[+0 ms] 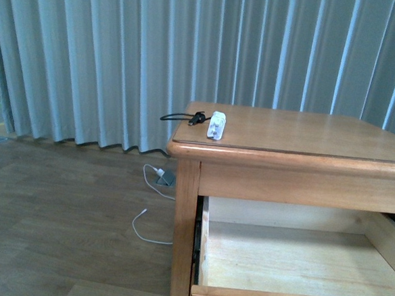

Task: Put charger into drawer

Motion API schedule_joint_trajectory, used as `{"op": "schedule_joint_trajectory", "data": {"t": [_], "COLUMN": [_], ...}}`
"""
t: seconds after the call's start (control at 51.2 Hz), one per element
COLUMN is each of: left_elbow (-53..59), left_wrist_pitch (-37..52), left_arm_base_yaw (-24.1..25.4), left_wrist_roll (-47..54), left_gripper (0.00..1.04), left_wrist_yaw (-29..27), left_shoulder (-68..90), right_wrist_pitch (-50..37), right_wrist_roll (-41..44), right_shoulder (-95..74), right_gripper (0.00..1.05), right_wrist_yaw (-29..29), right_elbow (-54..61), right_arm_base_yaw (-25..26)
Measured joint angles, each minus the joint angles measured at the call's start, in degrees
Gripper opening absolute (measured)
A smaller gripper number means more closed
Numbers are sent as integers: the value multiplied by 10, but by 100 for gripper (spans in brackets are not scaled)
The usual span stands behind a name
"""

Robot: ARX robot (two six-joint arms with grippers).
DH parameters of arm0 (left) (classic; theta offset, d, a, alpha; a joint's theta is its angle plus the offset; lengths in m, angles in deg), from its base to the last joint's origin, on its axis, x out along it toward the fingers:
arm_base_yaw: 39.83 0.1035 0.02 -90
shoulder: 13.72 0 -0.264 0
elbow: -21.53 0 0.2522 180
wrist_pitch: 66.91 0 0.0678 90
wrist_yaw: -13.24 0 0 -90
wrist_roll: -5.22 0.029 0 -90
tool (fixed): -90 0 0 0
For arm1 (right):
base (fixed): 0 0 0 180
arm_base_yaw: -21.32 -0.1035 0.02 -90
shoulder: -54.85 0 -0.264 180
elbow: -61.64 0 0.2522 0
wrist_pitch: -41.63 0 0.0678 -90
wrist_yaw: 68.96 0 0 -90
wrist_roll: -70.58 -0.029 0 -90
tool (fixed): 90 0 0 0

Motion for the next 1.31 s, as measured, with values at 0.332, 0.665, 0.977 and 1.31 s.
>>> {"op": "schedule_joint_trajectory", "data": {"t": [0.332,0.665,0.977,1.31], "left_elbow": [0,0,0,0], "left_wrist_pitch": [0,0,0,0], "left_arm_base_yaw": [0,0,0,0], "left_wrist_roll": [0,0,0,0], "left_gripper": [99,99,99,99], "left_wrist_yaw": [0,0,0,0], "left_shoulder": [0,0,0,0], "right_wrist_pitch": [21,21,21,21], "right_wrist_roll": [-6,-13,-13,-13], "right_shoulder": [94,94,94,94], "right_gripper": [97,97,97,97], "right_wrist_yaw": [-77,-78,-78,-78], "right_elbow": [26,29,29,29], "right_arm_base_yaw": [88,97,97,97]}}
